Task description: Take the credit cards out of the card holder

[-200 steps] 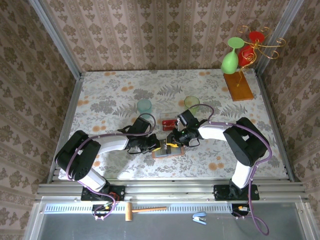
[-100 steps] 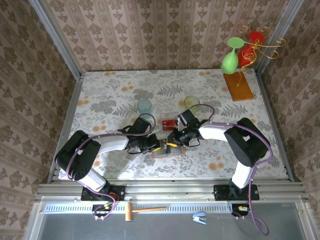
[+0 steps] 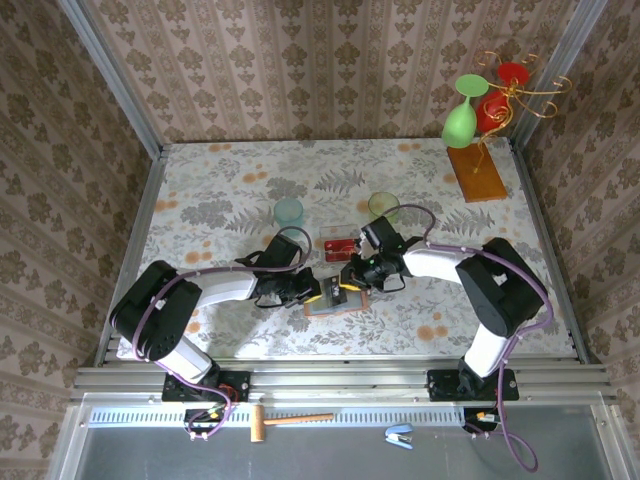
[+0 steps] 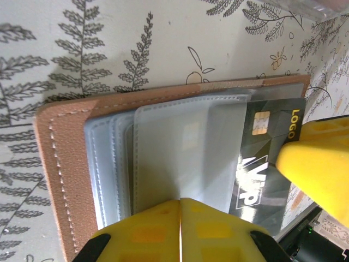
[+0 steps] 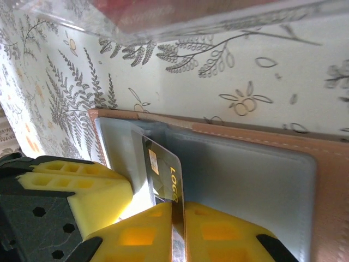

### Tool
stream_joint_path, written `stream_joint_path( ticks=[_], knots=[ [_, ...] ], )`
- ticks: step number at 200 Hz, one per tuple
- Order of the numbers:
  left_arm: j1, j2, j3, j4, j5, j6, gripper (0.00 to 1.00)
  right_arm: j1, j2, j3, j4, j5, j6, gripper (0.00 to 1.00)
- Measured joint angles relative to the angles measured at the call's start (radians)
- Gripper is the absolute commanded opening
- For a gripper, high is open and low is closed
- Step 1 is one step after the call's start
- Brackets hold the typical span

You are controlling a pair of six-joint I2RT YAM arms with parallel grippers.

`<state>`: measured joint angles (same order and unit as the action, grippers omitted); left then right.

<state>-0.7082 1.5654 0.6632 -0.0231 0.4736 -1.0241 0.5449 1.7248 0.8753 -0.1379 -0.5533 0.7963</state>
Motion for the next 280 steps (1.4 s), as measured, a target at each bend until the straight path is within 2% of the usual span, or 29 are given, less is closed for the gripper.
stream_joint_path(
  ticks=[87,210,280],
  knots=[
    [0.000,0.000,0.000,0.000,0.000,0.000,0.09,-0.016,-0.052,0.001,-0.095,0.053,-0.085,0.12],
    [0.000,0.000,0.000,0.000,0.000,0.000,0.09,0.077,-0.052,0.098,-0.256,0.227,-0.166,0.13],
    [0.000,0.000,0.000,0.000,0.000,0.000,0.09,0.106,-0.055,0.111,-0.274,0.282,-0.161,0.13]
  ],
)
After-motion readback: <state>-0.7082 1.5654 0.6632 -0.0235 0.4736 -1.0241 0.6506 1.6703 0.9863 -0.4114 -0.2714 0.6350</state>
